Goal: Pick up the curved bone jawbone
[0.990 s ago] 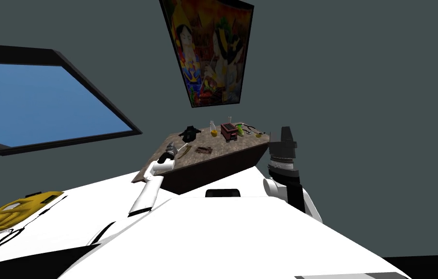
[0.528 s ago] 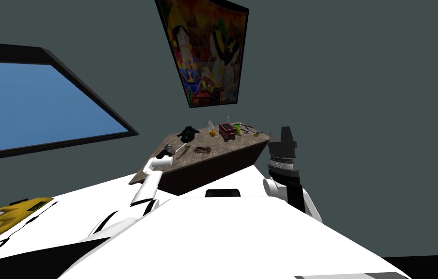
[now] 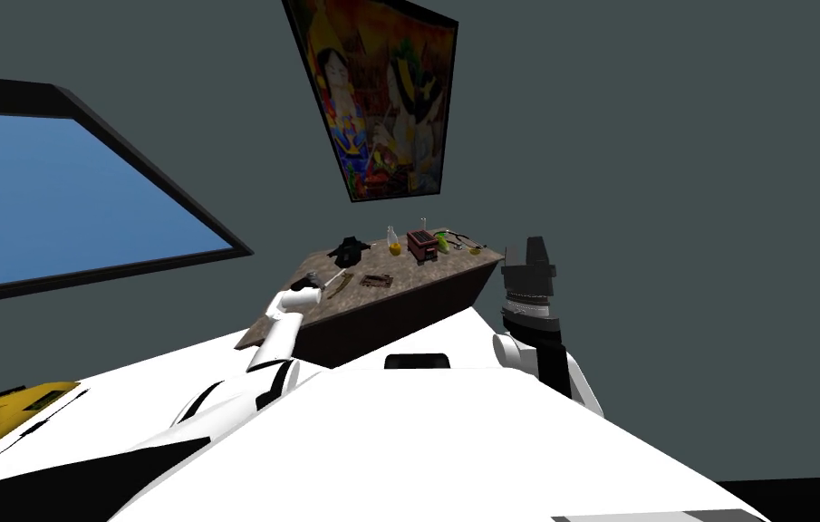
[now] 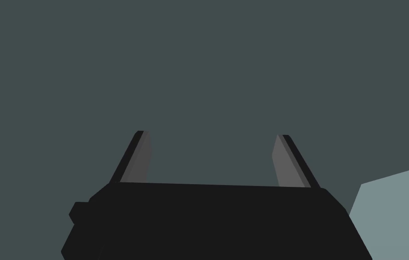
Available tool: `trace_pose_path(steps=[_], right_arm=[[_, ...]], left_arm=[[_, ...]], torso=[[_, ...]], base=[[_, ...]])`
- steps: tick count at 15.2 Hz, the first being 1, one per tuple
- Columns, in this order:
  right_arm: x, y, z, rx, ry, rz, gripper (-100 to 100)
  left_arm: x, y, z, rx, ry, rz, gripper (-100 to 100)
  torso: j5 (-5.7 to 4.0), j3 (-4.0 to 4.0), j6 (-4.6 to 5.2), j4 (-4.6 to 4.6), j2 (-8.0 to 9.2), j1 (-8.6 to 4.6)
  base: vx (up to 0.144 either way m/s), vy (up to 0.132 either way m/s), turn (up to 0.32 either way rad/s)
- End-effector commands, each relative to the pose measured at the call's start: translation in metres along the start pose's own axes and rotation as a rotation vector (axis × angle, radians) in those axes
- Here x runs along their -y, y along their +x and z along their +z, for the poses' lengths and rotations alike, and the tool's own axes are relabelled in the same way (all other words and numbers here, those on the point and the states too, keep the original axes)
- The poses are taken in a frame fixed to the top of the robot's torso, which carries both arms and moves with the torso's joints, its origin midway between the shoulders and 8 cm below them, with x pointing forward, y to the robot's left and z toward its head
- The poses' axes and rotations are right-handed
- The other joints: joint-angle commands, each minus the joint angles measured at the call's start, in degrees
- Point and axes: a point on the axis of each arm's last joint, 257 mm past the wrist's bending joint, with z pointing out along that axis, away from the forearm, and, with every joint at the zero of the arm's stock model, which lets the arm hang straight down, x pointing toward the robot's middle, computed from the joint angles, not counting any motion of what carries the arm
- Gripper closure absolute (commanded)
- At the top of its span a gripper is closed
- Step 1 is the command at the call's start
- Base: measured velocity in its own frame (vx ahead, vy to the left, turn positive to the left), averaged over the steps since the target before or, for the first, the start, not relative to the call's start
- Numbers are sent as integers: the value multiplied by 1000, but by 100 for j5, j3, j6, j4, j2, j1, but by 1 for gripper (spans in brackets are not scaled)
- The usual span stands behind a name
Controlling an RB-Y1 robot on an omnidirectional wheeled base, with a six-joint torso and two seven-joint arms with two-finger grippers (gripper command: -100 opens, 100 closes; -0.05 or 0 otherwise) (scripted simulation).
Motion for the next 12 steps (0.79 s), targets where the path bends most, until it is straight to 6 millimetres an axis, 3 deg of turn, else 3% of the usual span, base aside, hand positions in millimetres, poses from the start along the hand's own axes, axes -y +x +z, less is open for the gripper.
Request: trace_pose_path(steps=[1, 3, 4, 6, 7, 8, 10, 12], right_arm=[[0, 0, 0, 0, 0, 0, 0], [0, 0, 0, 0, 0, 0, 0], [0, 0, 0, 0, 0, 0, 0], [0, 0, 0, 0, 0, 0, 0], [0, 0, 0, 0, 0, 0, 0], [0, 0, 0, 0, 0, 0, 0], [0, 0, 0, 0, 0, 0, 0], [0, 0, 0, 0, 0, 0, 0]], left_arm=[[1, -9, 6, 38, -40, -54, -100], [-7, -14, 6, 54, -67, -55, -100], [1, -17, 11, 75, -84, -108, -100], [-13, -25, 11, 99, -124, -108, -100], [-5, -26, 14, 116, -140, -162, -100], [-18, -33, 14, 137, -174, -162, -100], [-14, -34, 16, 158, -201, -216, -100], [-27, -40, 15, 179, -237, -217, -100]], torso=[[0, 0, 0, 0, 0, 0], [-1, 0, 3, 0, 0, -2], [0, 0, 2, 0, -1, -2], [-1, 0, 3, 0, -1, -3], [0, -1, 1, 0, -1, -2], [-2, -1, 4, 0, -2, -3], [0, -2, 1, -1, -3, -1], [-1, -2, 3, -1, -4, -2]], base=[[-7, -7, -65], [-8, -5, -62], [-10, -8, -73], [-7, -6, -61], [-5, -7, -73], [-3, -6, -82], [-1, -4, -58], [0, -2, -60]])
